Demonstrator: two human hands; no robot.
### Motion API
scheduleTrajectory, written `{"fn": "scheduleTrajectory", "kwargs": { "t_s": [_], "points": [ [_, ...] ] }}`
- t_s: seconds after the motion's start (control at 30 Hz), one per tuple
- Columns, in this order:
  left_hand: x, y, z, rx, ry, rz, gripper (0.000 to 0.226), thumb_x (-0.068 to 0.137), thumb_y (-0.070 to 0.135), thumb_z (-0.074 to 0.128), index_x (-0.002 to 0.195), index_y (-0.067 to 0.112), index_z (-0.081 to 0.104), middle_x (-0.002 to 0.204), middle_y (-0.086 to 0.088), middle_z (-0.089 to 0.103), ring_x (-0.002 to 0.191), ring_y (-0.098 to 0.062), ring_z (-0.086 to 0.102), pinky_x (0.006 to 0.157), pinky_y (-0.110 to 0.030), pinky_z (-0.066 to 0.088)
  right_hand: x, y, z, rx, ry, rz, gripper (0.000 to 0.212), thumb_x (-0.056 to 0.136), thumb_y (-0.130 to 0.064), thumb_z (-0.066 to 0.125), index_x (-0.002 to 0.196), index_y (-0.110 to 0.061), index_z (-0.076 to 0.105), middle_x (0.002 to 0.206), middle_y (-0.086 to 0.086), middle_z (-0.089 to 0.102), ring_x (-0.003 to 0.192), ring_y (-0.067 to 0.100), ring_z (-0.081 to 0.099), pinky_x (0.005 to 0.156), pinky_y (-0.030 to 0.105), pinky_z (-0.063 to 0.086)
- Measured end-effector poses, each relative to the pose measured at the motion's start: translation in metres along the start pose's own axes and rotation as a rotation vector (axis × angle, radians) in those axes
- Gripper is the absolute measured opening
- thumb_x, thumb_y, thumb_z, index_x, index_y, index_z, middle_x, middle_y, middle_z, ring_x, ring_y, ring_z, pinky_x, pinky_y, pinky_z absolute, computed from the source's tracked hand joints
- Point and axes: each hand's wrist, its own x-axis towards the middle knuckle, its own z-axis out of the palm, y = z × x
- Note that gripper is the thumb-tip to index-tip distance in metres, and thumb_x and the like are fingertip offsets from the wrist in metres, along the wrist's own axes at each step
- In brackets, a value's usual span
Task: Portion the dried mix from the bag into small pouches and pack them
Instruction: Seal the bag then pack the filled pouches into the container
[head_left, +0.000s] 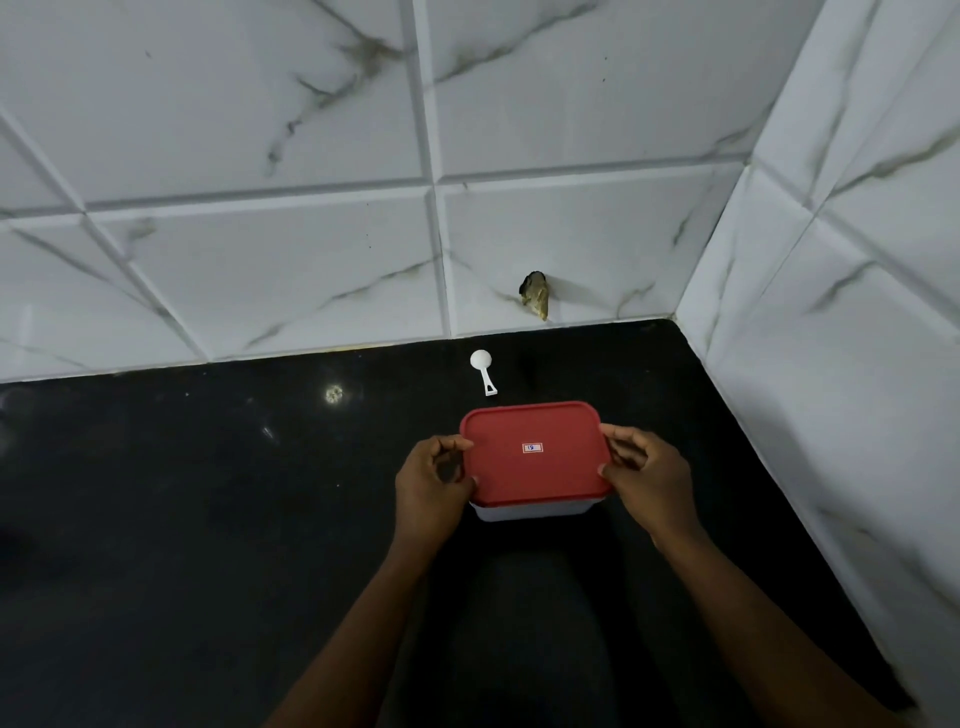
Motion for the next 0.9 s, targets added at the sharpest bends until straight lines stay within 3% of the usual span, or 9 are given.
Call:
{"fn": "scheduleTrajectory", "kwargs": {
  "t_s": [0.07,0.13,0.2,0.27,0.37,0.47,0.6,0.77,0.9],
  "points": [
    [-0.001,-0.001,0.001,0.019,0.007,0.025,0.046,0.079,-0.009,0.078,0.100,0.031,0.066,0.123,0.007,0.064,0.112,-0.004,0.064,0.088,-0.015,0.055,0.000,0.000,0.000,-0.057,-0.006,-0.028,0.054,0.079,0.012,0.068,0.126,-0.016,0.069,0.122,-0.006,0.070,0.099,-0.012,0.062,0.095,0.019,0.054],
    [-0.001,-0.001,0.001,0.057,0.003,0.044,0.049,0.079,-0.009,0.077,0.098,0.033,0.064,0.125,0.005,0.062,0.112,-0.006,0.064,0.087,-0.014,0.053,0.002,0.000,0.000,-0.117,-0.011,-0.059,0.055,0.079,0.010,0.068,0.127,-0.017,0.068,0.122,-0.004,0.069,0.097,-0.013,0.061,0.089,0.011,0.052],
    [0.002,0.001,0.002,0.120,0.003,0.066,0.049,0.076,-0.009,0.076,0.100,0.031,0.063,0.125,0.002,0.058,0.108,-0.006,0.063,0.079,-0.006,0.051,0.005,0.000,0.002,-0.188,-0.005,-0.119,0.052,0.080,0.003,0.071,0.127,-0.019,0.068,0.126,-0.002,0.066,0.106,-0.003,0.063,0.098,0.024,0.054],
    [0.006,0.004,0.005,0.198,0.013,0.108,0.049,0.075,-0.006,0.075,0.111,0.026,0.063,0.127,0.001,0.053,0.109,-0.009,0.061,0.078,-0.005,0.047,0.010,-0.001,0.005,-0.273,-0.007,-0.179,0.051,0.084,-0.009,0.074,0.132,-0.020,0.065,0.136,-0.001,0.059,0.122,0.012,0.058,0.110,0.032,0.046],
    [0.014,0.010,0.014,0.339,0.017,0.229,0.050,0.087,0.011,0.073,0.134,0.014,0.058,0.143,-0.003,0.046,0.130,-0.016,0.051,0.100,-0.009,0.037,0.020,-0.007,0.011,-0.365,-0.035,-0.210,0.057,0.093,-0.029,0.070,0.146,-0.018,0.052,0.153,0.000,0.043,0.141,0.016,0.041,0.113,0.026,0.030],
    [0.020,0.008,0.026,0.566,-0.070,0.323,0.066,0.101,0.041,0.057,0.155,0.008,0.038,0.164,-0.008,0.032,0.154,-0.023,0.026,0.125,-0.030,0.019,0.027,-0.006,0.021,-0.457,-0.111,-0.218,0.067,0.099,-0.043,0.058,0.156,-0.018,0.034,0.164,-0.001,0.027,0.151,0.017,0.026,0.120,0.034,0.024],
    [0.019,-0.001,0.034,0.746,-0.156,0.337,0.100,0.091,0.077,0.017,0.163,0.008,0.014,0.173,-0.005,0.008,0.160,-0.020,-0.002,0.129,-0.034,-0.003,0.026,0.001,0.029,-0.592,-0.190,-0.224,0.077,0.101,-0.056,0.043,0.161,-0.020,0.012,0.169,-0.003,0.011,0.155,0.017,0.013,0.122,0.042,0.024],
    [0.020,-0.013,0.035,0.770,-0.142,0.383,0.107,0.088,0.085,-0.002,0.164,0.010,0.009,0.173,-0.003,0.001,0.159,-0.016,-0.009,0.130,-0.036,-0.004,0.022,0.007,0.032,-0.604,-0.160,-0.226,0.078,0.101,-0.059,0.038,0.162,-0.024,0.004,0.170,-0.006,0.006,0.154,0.018,0.014,0.120,0.042,0.028],
    [0.025,-0.018,0.038,0.782,-0.130,0.401,0.096,0.095,0.077,0.008,0.164,0.011,0.007,0.173,-0.002,0.000,0.159,-0.015,-0.011,0.128,-0.032,-0.008,0.024,0.010,0.036,-0.644,-0.139,-0.232,0.077,0.100,-0.062,0.031,0.162,-0.027,0.000,0.169,-0.009,0.001,0.154,0.017,0.015,0.121,0.044,0.030]
  ]
}}
